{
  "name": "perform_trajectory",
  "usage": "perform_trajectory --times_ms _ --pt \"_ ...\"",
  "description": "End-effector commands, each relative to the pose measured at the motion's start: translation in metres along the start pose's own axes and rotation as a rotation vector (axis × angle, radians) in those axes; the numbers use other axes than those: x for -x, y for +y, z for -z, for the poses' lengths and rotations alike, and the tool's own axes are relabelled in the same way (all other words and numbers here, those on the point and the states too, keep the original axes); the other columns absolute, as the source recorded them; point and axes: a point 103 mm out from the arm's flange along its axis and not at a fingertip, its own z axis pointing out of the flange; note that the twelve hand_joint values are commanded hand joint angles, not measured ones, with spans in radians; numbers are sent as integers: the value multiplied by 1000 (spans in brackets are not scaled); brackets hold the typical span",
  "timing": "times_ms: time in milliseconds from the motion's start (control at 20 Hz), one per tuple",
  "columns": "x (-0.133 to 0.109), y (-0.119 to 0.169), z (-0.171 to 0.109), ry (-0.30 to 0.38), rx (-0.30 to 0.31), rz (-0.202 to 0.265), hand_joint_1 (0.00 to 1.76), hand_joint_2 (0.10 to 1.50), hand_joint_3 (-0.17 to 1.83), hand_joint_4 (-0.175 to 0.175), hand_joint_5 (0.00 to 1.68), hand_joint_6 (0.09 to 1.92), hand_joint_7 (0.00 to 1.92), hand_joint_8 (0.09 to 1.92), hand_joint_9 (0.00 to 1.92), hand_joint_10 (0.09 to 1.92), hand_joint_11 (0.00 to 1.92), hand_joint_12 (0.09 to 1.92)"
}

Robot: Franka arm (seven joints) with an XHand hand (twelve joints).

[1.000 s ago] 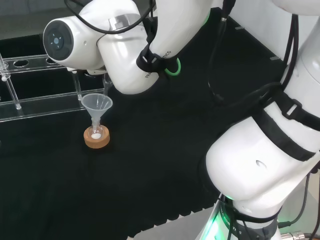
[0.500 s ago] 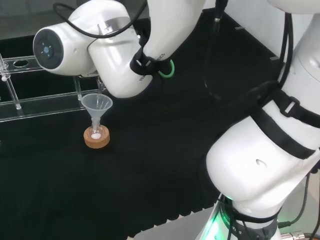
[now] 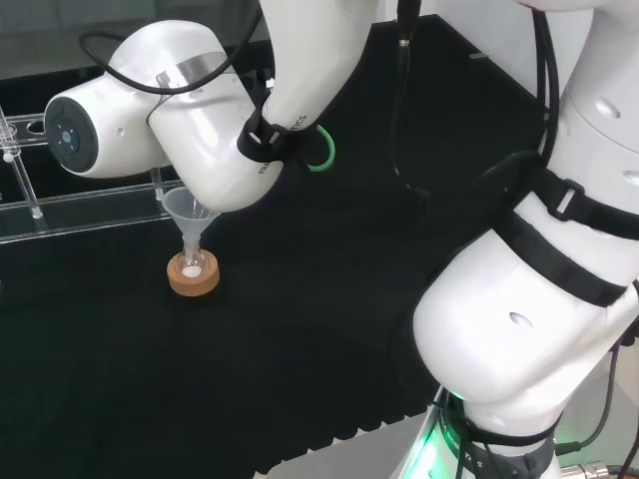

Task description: Pour all the NaCl from the weighing funnel into the round-bottom flask.

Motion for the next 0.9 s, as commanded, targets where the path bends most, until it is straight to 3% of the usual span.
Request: perform_trajectory --times_ms 50,300,650,900 --pt "6 2 7 7 24 0 1171 486 799 175 1618 87 1826 87 1379 87 281 1403" --pt "13 0 7 17 15 -7 1171 486 800 175 1619 87 1826 87 1377 87 278 1405" --pt "27 -14 6 88 -11 -52 1171 484 802 175 1620 87 1827 87 1377 87 277 1407" --pt "36 -23 10 129 18 -102 1171 484 804 175 1621 87 1830 87 1377 87 278 1408"
